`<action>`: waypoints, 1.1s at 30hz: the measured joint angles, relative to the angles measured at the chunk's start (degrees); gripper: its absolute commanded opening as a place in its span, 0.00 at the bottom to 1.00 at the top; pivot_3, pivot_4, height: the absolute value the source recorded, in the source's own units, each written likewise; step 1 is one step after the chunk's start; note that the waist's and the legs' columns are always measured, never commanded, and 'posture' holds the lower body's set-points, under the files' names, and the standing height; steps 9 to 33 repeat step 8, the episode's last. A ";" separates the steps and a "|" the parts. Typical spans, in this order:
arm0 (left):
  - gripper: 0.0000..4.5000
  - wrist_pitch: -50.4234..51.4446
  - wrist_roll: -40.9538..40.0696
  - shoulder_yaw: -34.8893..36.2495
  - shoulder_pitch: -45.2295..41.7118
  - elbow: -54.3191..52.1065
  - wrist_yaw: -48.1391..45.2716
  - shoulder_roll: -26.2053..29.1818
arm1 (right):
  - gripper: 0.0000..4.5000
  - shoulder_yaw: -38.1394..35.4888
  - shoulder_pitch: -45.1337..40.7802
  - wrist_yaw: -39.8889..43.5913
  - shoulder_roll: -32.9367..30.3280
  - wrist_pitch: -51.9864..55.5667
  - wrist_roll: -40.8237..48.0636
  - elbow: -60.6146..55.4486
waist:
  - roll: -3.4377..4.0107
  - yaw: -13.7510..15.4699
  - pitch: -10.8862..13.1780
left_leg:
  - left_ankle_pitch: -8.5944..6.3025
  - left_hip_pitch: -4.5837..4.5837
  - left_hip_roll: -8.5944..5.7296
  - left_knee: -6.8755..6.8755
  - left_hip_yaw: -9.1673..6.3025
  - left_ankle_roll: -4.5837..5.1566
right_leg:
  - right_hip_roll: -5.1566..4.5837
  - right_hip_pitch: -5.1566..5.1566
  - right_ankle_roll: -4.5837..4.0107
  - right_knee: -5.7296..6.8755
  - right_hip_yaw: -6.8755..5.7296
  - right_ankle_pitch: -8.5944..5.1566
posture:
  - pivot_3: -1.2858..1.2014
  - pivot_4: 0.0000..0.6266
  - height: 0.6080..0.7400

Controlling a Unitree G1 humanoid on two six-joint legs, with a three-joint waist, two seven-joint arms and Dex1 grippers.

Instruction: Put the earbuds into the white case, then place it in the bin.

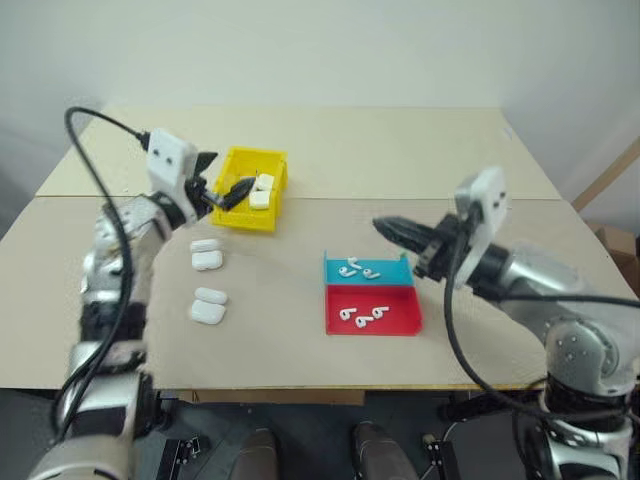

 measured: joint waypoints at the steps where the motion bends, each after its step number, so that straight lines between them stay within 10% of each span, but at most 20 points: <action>1: 1.00 0.02 -1.93 0.25 3.83 -4.34 -3.37 1.92 | 0.00 0.25 1.94 1.48 -1.71 -1.55 -1.08 0.24 | 0.01 0.00 0.00 | 0.00 0.09 0.01 0.00 0.02 0.00 | 0.00 0.09 -0.01 0.02 0.01 -0.01 | 0.52 0.24 1.00; 8: 1.00 8.01 -17.10 8.95 20.81 -20.72 -15.29 11.15 | 0.00 0.29 5.56 12.67 -10.83 -8.08 -3.42 3.56 | -0.01 0.22 0.00 | 0.08 0.29 0.06 0.00 0.03 0.02 | 0.05 0.23 0.20 0.00 -0.01 -0.19 | 0.52 0.24 1.00; 33: 1.00 8.01 -17.10 8.95 20.81 -20.72 -15.29 11.15 | 0.00 0.29 5.56 12.67 -10.83 -8.08 -3.42 3.56 | -0.01 0.22 0.00 | 0.08 0.29 0.06 0.00 0.03 0.02 | 0.05 0.23 0.20 0.00 -0.01 -0.19 | 0.52 0.24 1.00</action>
